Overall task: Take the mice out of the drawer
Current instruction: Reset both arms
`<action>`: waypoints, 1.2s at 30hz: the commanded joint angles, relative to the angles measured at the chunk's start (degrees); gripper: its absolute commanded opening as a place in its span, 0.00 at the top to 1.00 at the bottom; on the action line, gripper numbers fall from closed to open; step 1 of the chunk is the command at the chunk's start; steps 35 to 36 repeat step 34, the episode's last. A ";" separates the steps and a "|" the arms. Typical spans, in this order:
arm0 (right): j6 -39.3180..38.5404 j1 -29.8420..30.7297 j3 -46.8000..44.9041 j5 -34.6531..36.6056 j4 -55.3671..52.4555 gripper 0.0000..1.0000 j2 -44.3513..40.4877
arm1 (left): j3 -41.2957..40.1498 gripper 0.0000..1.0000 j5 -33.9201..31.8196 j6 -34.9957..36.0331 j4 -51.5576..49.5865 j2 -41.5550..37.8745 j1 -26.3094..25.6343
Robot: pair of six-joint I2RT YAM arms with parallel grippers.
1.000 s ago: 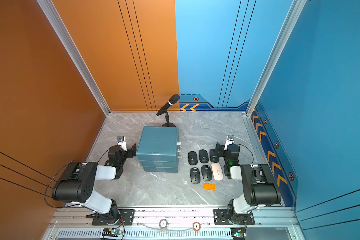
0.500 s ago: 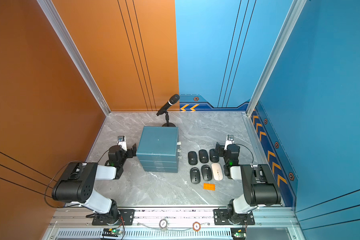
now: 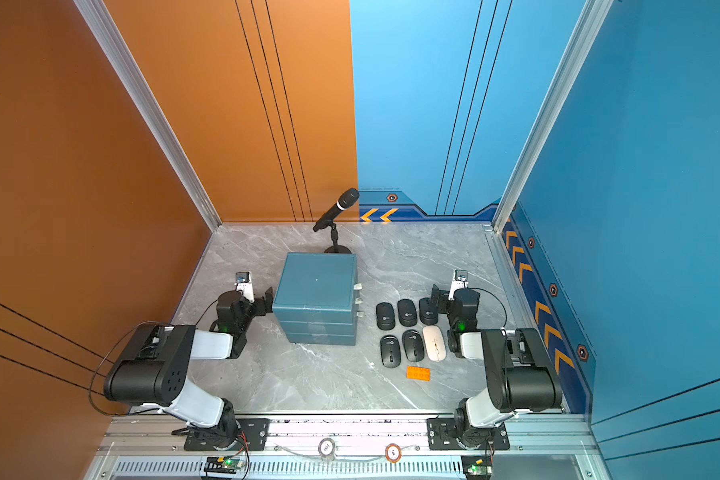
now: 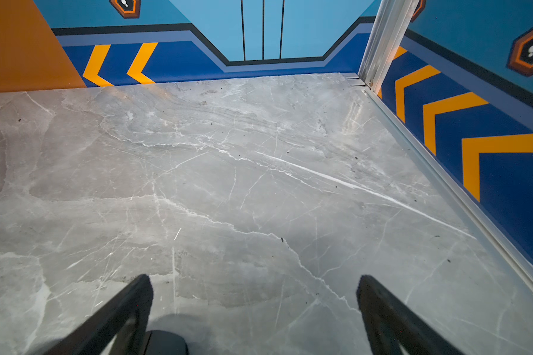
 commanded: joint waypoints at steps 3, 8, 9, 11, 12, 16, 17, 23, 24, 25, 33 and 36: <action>0.15 0.28 0.56 0.80 0.57 0.00 0.32 | 0.98 0.02 1.10 0.51 -0.69 -0.44 0.40; 0.21 0.29 0.57 0.85 0.49 0.00 0.32 | 0.98 0.02 1.04 0.53 -0.72 -0.44 0.40; 0.20 0.28 0.57 0.78 0.54 0.00 0.31 | 0.92 0.02 1.10 0.55 -0.69 -0.51 0.40; 0.19 0.29 0.54 0.84 0.57 0.00 0.28 | 0.95 0.02 0.91 0.49 -0.67 -0.51 0.24; 0.20 0.28 0.56 0.83 0.58 0.00 0.32 | 0.96 0.02 0.87 0.48 -0.72 -0.49 0.23; 0.16 0.32 0.57 0.78 0.60 0.00 0.32 | 0.94 0.02 0.79 0.49 -0.71 -0.51 0.23; 0.20 0.28 0.57 0.85 0.53 0.00 0.32 | 0.95 0.02 0.74 0.62 -0.68 -0.59 0.18; 0.18 0.28 0.54 0.82 0.57 0.00 0.32 | 0.98 0.03 0.49 0.69 -0.71 -0.46 0.06; 0.16 0.28 0.56 0.83 0.52 0.00 0.32 | 1.02 0.02 0.43 0.71 -0.72 -0.42 0.01; 0.18 0.28 0.53 0.85 0.51 0.00 0.32 | 1.02 0.02 0.43 0.69 -0.72 -0.39 0.05; 0.20 0.35 0.55 0.85 0.55 0.00 0.32 | 1.09 0.02 1.13 0.49 -0.72 -0.37 0.45; 0.20 0.28 0.52 0.83 0.57 0.00 0.32 | 0.98 0.02 0.92 0.55 -0.72 -0.45 0.25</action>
